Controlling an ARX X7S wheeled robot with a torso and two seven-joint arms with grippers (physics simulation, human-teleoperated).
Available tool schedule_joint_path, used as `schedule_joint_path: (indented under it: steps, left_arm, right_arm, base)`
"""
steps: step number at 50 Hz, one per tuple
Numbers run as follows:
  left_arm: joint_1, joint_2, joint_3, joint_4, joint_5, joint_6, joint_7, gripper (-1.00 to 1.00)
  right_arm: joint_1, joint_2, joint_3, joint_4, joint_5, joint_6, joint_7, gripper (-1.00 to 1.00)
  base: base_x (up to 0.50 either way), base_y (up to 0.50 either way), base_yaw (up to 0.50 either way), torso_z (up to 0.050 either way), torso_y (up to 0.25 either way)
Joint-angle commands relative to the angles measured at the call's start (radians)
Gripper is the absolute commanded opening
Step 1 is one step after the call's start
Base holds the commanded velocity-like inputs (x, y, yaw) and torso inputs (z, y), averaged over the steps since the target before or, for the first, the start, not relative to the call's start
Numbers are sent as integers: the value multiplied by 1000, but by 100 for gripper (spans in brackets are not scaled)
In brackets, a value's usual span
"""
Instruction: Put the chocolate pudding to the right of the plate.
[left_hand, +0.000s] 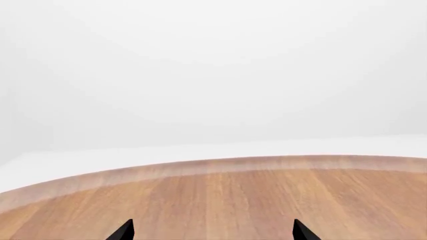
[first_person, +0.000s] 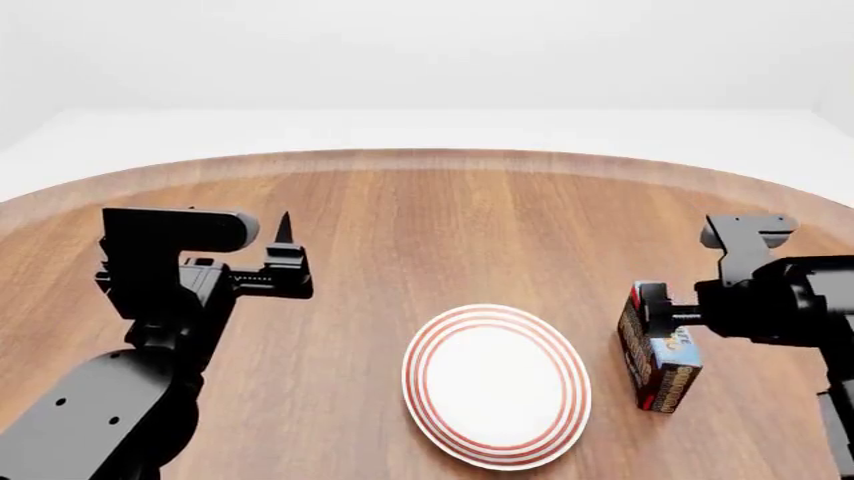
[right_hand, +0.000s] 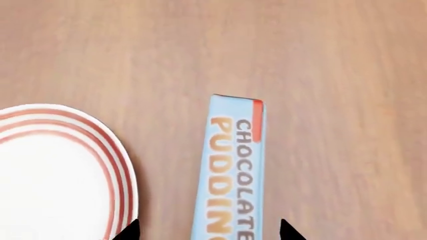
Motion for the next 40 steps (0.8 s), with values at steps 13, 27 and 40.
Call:
schedule_joint_path:
  steps: [13, 27, 40]
  left_arm:
    - [-14, -7, 1, 17, -15, -19, -13, 100]
    - [-23, -12, -1, 41, -30, -37, -23, 100]
    - [-22, -12, 6, 34, -30, -26, -25, 100]
  right_arm:
    - [-183, 111, 546, -866, 357, 330, 376, 100]
    - [-560, 39, 764, -1555, 335, 93, 576, 100]
    - [-586, 31, 750, -1601, 341, 72, 575, 100]
  base:
    - [0, 0, 0, 0, 0]
    - [0, 0, 0, 0, 0]
    - [0, 0, 0, 0, 0]
